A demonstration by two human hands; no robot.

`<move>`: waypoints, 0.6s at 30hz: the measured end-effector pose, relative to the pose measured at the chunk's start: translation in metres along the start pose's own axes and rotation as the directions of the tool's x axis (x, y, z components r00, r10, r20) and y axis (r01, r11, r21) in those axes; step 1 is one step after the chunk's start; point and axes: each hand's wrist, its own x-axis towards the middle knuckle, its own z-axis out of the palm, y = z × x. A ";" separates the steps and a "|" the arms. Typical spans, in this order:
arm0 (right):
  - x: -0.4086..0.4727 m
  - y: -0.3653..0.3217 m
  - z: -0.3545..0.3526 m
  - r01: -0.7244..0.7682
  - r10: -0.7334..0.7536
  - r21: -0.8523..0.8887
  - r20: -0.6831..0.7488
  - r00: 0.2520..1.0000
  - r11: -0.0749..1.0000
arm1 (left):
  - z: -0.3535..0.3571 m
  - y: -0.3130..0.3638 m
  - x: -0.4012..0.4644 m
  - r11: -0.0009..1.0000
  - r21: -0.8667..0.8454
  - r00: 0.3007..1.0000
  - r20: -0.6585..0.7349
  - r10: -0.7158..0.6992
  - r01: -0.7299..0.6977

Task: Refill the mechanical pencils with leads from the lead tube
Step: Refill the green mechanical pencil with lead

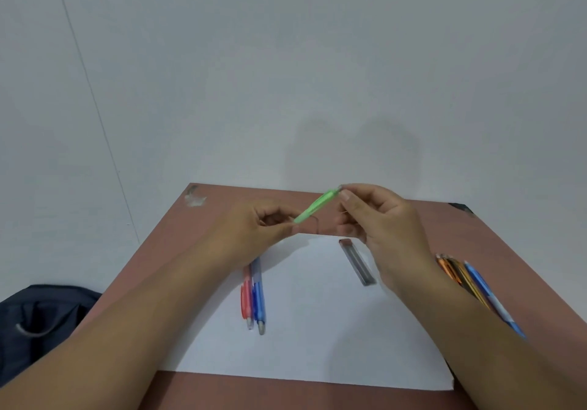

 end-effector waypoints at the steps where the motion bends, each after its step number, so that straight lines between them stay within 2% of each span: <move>1: 0.000 0.000 -0.001 0.000 0.000 -0.016 0.006 1.000 1.000 | -0.001 0.001 0.000 1.000 0.020 1.000 -0.006 0.009 -0.009; 3: -0.001 0.002 0.000 0.000 0.000 -0.058 0.009 1.000 0.998 | -0.003 0.002 0.000 0.999 0.038 0.999 -0.006 0.034 -0.033; 9: -0.001 0.002 0.003 -0.011 0.011 -0.035 -0.005 1.000 0.999 | -0.007 -0.003 0.003 0.994 0.084 0.998 0.011 0.065 -0.065; 13: 0.003 0.004 0.000 0.018 -0.030 -0.106 -0.108 0.994 0.994 | -0.010 -0.005 0.004 0.991 0.123 0.998 -0.015 0.054 -0.052; 15: 0.007 0.006 -0.006 0.064 -0.093 -0.196 -0.144 0.985 0.978 | -0.015 -0.009 0.005 0.987 0.156 0.998 -0.060 0.035 -0.026; 18: 0.007 0.014 -0.010 0.123 -0.128 -0.444 0.017 0.992 0.887 | -0.023 -0.016 0.008 0.973 0.229 0.990 -0.131 0.044 -0.013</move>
